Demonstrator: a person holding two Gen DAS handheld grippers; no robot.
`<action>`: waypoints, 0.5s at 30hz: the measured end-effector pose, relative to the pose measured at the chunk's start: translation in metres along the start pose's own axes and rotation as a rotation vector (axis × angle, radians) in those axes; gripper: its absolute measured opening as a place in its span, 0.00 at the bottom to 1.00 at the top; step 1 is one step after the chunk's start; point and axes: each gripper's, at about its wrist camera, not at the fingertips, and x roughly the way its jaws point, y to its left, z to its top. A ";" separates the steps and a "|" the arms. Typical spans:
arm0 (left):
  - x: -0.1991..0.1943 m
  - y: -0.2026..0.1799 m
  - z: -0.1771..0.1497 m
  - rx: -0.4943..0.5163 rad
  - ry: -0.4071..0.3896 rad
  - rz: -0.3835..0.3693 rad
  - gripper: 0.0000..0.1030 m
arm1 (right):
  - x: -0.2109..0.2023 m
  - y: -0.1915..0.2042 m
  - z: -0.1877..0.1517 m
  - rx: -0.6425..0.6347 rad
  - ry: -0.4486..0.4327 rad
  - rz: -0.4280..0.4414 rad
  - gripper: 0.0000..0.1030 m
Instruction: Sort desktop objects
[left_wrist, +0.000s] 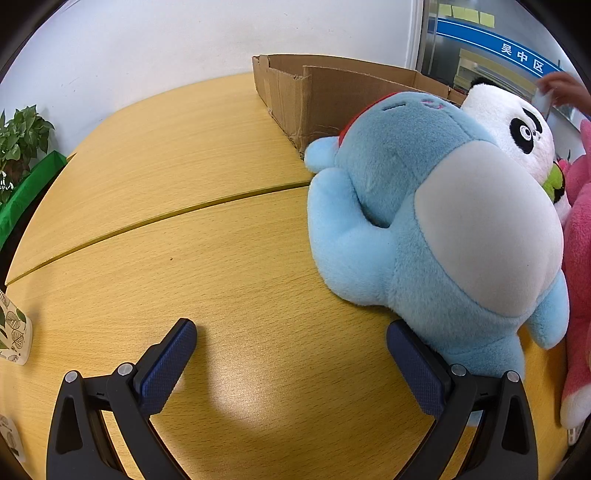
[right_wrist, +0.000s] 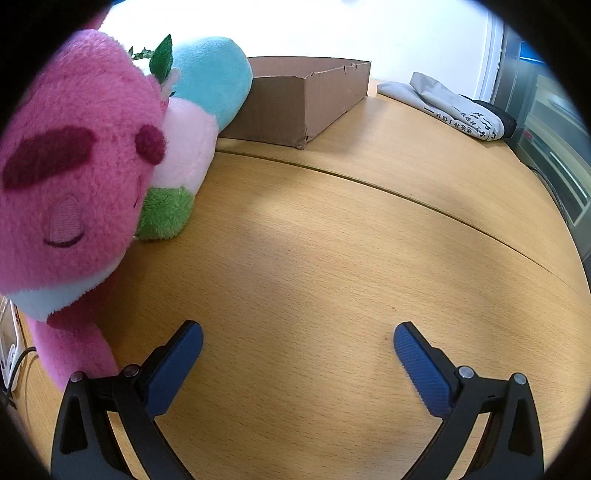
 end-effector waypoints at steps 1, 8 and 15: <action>0.000 0.000 0.000 0.000 0.000 0.000 1.00 | 0.000 0.000 0.000 0.000 0.000 0.000 1.00; 0.001 -0.002 -0.002 0.002 0.000 -0.001 1.00 | 0.000 0.000 0.000 0.000 0.000 0.000 1.00; 0.002 -0.004 -0.003 0.003 0.000 -0.002 1.00 | 0.000 0.001 0.000 0.000 0.000 -0.001 1.00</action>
